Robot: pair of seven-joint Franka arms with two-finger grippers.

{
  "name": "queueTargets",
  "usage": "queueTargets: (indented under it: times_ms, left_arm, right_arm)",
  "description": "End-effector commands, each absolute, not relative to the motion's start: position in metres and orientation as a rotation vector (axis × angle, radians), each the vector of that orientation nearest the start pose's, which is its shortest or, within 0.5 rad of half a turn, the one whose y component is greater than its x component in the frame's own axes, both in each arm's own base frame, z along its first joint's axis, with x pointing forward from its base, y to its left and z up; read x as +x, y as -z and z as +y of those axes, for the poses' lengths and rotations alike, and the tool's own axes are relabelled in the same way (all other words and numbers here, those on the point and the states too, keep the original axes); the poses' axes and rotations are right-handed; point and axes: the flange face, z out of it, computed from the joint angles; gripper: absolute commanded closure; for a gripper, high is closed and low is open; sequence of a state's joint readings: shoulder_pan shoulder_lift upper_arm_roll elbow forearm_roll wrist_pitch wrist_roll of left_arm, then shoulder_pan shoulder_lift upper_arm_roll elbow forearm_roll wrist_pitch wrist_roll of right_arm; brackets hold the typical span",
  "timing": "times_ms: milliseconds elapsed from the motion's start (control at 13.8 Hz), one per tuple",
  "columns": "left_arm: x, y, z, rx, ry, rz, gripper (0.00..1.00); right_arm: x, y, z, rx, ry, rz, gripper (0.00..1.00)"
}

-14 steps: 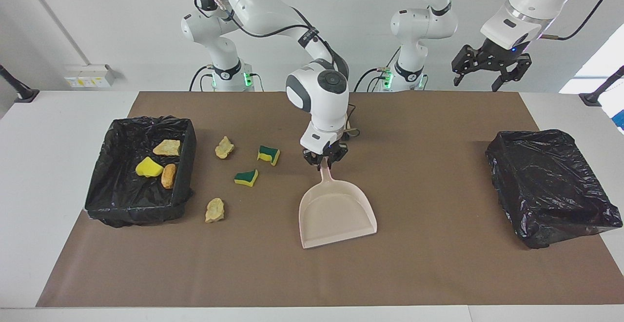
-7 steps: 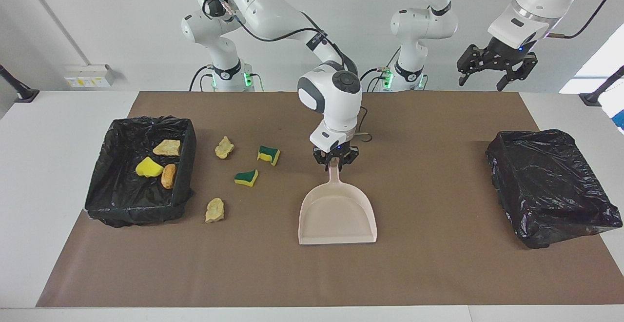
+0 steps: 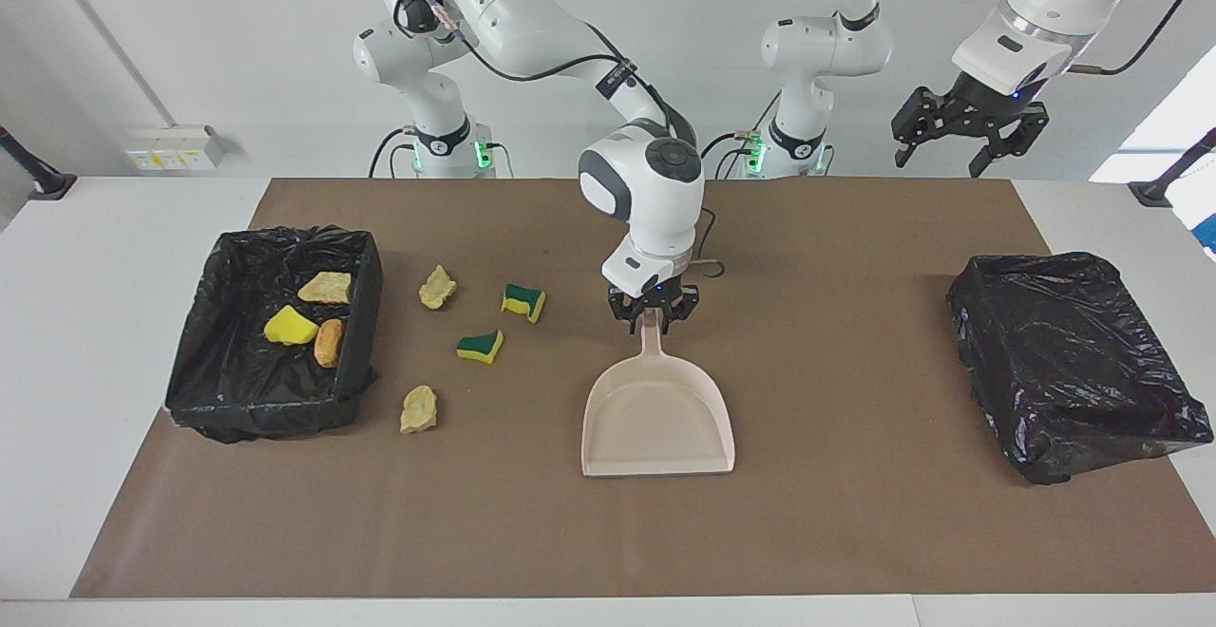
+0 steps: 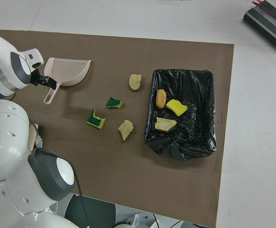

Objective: Sweep and dump trash in bin

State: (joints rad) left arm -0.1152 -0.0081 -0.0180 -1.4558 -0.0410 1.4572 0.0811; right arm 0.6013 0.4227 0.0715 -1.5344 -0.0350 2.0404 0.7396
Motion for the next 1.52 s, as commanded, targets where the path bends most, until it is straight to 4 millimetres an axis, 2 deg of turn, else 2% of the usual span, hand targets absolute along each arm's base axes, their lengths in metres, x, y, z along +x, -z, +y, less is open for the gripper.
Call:
queueTargets:
  times_ms: [0, 72, 217, 361, 433, 506, 722, 867, 1011, 1084, 1300, 1445]
  left_arm:
    - [0.545, -0.659, -0.094, -3.144, 0.059, 0.375, 0.0]
    - [0.548, -0.647, -0.111, -3.147, 0.067, 0.367, 0.0]
    - [0.558, -0.62, -0.148, -3.163, 0.114, 0.316, 0.0]
    - [0.568, -0.587, -0.191, -3.18, 0.132, 0.333, 0.0]
    - [0.572, -0.57, -0.206, -3.192, 0.136, 0.326, 0.0]
    - [0.573, -0.552, -0.23, -3.204, 0.143, 0.331, 0.0]
    - [0.575, -0.498, -0.283, -3.211, 0.13, 0.335, 0.0]
    - [0.57, -0.463, -0.317, -3.208, 0.121, 0.294, 0.0]
    - [0.557, -0.442, -0.338, -3.228, 0.13, 0.3, 0.0]
    - [0.548, -0.43, -0.353, -3.238, 0.133, 0.294, 0.0]
    - [0.551, -0.403, -0.366, -3.26, 0.145, 0.238, 0.0]
    - [0.55, -0.395, -0.372, -3.278, 0.165, 0.169, 0.0]
  right_arm:
    - [0.482, -0.422, 0.421, -3.105, 0.032, 0.031, 0.0]
    - [0.459, -0.416, 0.421, -3.117, 0.018, 0.029, 0.0]
    - [0.432, -0.403, 0.413, -3.122, 0.013, 0.05, 0.0]
    - [0.397, -0.395, 0.418, -3.089, -0.002, 0.099, 0.0]
    - [0.38, -0.392, 0.421, -3.067, -0.036, 0.104, 0.0]
    - [0.364, -0.39, 0.424, -3.058, -0.056, 0.089, 0.0]
    - [0.317, -0.371, 0.437, -3.059, -0.054, 0.045, 0.0]
    - [0.296, -0.354, 0.441, -3.053, -0.045, 0.074, 0.0]
    - [0.274, -0.345, 0.451, -3.065, -0.06, 0.062, 0.0]
    - [0.267, -0.342, 0.449, -3.076, -0.071, 0.07, 0.0]
    - [0.252, -0.34, 0.446, -3.088, -0.084, 0.05, 0.0]
    - [0.245, -0.342, 0.448, -3.087, -0.09, 0.037, 0.0]
